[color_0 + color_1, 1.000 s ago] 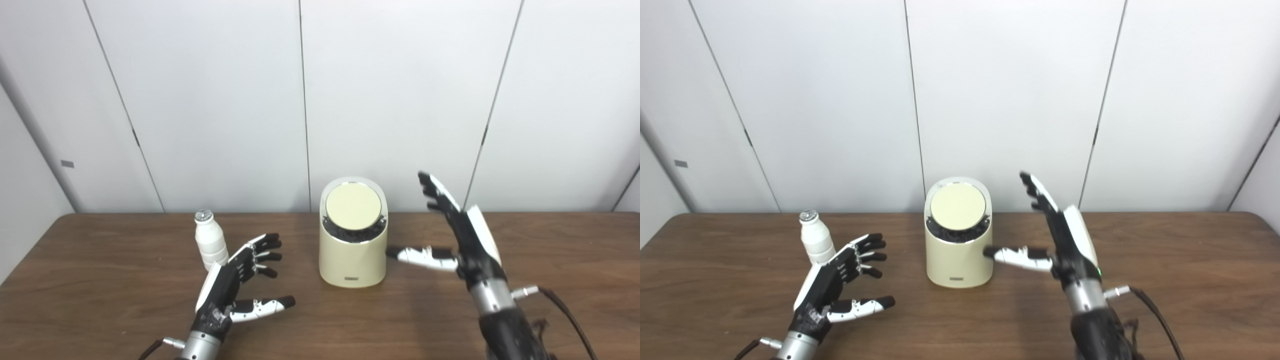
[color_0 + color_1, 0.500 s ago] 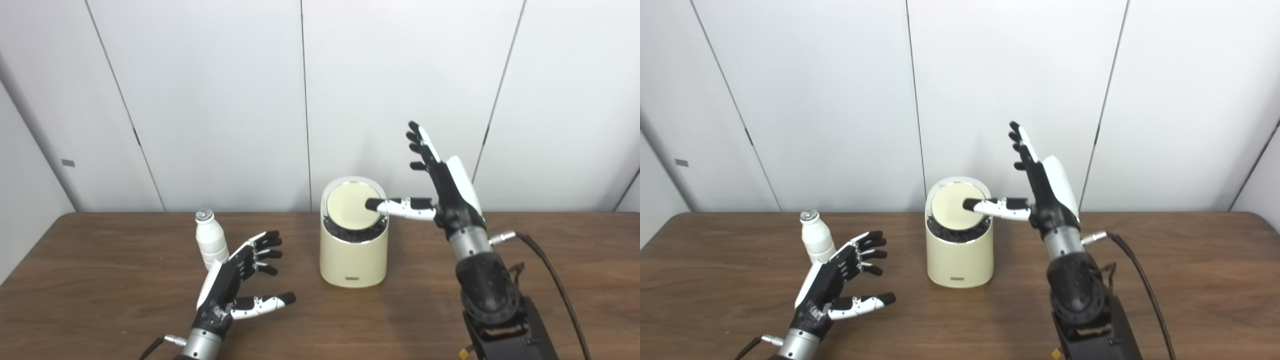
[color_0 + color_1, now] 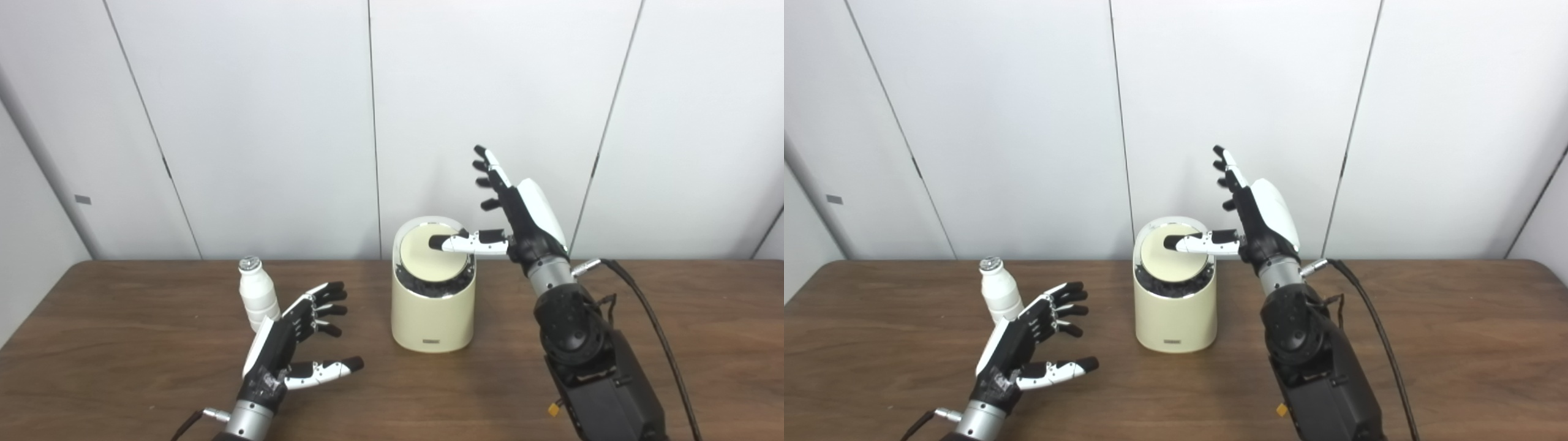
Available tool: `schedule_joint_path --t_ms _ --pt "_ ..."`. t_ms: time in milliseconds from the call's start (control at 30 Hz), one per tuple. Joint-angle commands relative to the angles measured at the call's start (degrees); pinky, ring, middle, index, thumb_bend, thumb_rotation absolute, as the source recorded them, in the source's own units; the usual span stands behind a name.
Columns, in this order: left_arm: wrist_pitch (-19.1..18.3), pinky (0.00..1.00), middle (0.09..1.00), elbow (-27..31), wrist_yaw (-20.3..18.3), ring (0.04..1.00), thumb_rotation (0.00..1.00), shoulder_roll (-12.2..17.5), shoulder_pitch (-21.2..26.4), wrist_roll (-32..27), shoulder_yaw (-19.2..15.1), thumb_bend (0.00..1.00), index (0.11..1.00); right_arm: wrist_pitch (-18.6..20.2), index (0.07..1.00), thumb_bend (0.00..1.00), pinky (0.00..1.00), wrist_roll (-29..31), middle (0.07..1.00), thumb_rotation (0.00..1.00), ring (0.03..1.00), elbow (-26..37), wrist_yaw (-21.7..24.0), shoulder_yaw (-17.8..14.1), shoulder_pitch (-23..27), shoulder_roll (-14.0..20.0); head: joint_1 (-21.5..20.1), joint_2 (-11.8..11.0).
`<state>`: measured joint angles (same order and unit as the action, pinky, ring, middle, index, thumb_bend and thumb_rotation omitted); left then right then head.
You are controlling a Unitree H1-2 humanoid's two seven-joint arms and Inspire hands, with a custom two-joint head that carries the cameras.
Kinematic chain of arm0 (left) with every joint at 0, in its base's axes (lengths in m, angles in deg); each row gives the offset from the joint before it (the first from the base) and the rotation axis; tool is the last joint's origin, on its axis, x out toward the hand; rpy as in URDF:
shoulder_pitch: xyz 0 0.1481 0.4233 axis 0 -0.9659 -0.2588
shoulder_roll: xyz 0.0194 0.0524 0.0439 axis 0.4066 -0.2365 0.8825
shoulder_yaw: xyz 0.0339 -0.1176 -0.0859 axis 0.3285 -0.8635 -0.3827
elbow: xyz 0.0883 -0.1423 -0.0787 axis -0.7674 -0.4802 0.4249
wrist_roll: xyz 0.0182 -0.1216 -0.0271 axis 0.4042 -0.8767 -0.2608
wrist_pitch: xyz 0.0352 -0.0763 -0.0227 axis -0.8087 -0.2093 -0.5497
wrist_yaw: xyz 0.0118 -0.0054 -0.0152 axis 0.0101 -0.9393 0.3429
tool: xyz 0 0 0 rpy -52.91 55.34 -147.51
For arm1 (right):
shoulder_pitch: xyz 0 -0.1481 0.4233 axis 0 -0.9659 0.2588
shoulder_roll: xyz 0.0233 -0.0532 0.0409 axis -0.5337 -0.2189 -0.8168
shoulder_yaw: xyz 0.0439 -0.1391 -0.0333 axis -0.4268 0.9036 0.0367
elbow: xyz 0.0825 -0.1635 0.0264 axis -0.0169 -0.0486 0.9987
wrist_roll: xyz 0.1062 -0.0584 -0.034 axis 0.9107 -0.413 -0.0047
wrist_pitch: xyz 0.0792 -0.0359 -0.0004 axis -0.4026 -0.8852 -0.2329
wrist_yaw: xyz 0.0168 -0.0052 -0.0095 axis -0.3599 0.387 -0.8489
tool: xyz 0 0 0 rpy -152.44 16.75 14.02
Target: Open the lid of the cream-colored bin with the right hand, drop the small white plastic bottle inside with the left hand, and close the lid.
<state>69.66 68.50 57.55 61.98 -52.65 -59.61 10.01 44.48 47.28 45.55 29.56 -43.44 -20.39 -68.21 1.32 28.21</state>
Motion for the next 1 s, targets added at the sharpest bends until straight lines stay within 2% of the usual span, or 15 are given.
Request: schedule_joint_path --t_ms 0,300,433,633,967 --pt "2.13 0.59 0.817 1.0 0.63 0.752 0.0 -0.06 1.73 -0.2 -0.08 0.76 0.839 -0.32 0.957 0.92 0.69 -1.03 0.904 0.35 0.843 1.02 -0.67 0.4 3.56 0.13 0.0 0.21" --pt "2.18 0.59 0.819 1.06 0.63 0.754 0.0 -0.18 1.77 -0.19 -0.02 0.76 0.841 -1.17 0.948 0.97 0.69 -1.97 0.927 0.3 0.864 -1.37 -0.11 2.26 3.84 0.91 0.06 0.27" --pt "1.75 0.6 0.82 1.36 0.53 0.755 0.01 -0.19 1.67 -0.29 0.02 0.76 0.841 -1.9 0.948 1.0 0.68 -2.19 0.926 0.37 0.862 -2.84 -0.17 3.28 4.04 1.57 0.19 0.63" --pt "1.56 0.6 0.822 1.81 0.36 0.757 0.01 -0.25 1.59 -0.46 0.13 0.76 0.843 -2.07 0.953 0.94 0.7 -2.75 0.937 0.24 0.871 -2.92 0.3 4.34 3.51 2.27 0.25 0.82" --pt "1.64 0.59 0.817 2.29 0.49 0.752 0.01 -0.38 1.48 -0.4 0.09 0.76 0.84 -1.7 0.955 0.9 0.69 -3.36 0.94 0.17 0.862 -2.48 0.45 5.07 2.95 3.54 0.25 1.19"
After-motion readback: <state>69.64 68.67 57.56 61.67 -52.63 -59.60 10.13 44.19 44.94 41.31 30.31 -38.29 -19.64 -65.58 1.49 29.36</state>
